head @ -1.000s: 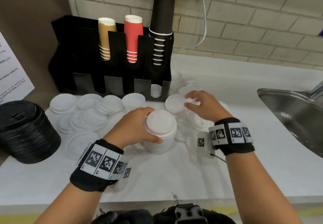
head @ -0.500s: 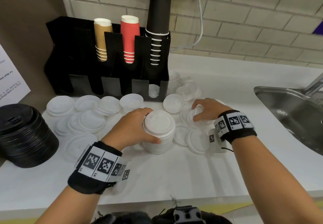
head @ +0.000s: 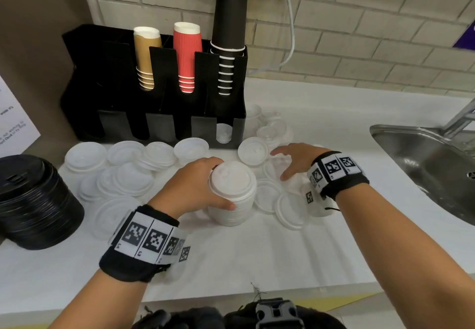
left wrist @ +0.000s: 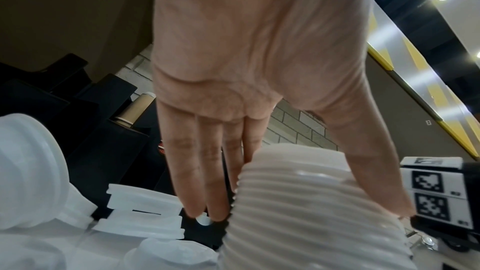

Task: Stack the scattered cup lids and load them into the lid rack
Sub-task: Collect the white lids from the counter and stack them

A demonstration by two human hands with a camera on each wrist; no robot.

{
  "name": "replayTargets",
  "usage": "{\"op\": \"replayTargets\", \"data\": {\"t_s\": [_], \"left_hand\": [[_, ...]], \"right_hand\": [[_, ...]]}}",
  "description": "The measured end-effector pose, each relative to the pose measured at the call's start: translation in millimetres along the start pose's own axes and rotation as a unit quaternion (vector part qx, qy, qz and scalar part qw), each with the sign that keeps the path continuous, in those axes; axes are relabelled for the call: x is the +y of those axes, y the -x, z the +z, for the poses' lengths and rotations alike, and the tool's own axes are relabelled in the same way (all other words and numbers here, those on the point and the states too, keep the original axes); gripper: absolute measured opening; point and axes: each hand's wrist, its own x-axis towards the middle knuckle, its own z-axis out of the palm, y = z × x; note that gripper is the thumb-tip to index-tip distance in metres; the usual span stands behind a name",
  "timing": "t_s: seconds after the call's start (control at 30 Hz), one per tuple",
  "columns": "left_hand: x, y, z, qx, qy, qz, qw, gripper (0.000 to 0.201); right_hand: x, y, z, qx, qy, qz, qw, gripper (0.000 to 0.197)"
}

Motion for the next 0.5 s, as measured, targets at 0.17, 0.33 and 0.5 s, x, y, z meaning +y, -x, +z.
{"op": "replayTargets", "data": {"t_s": [0.17,0.33,0.5], "left_hand": [[-1.0,-2.1,-0.6,-0.004,-0.009,0.001,1.0,0.072],[-2.0,-4.4,-1.1,-0.004,-0.025,-0.005,1.0,0.075],[-1.8,-5.9,-0.6,-0.006,-0.039,-0.015,0.999,0.084]], "right_hand": [[-1.8,-12.7,3.3,-0.024,0.034,-0.009,0.999,0.082],[-0.9,-6.4,-5.5,0.027,0.001,-0.003,1.0,0.071],[-1.6,22.6,-10.5,0.082,-0.085,-0.025,0.993,0.056]]}}
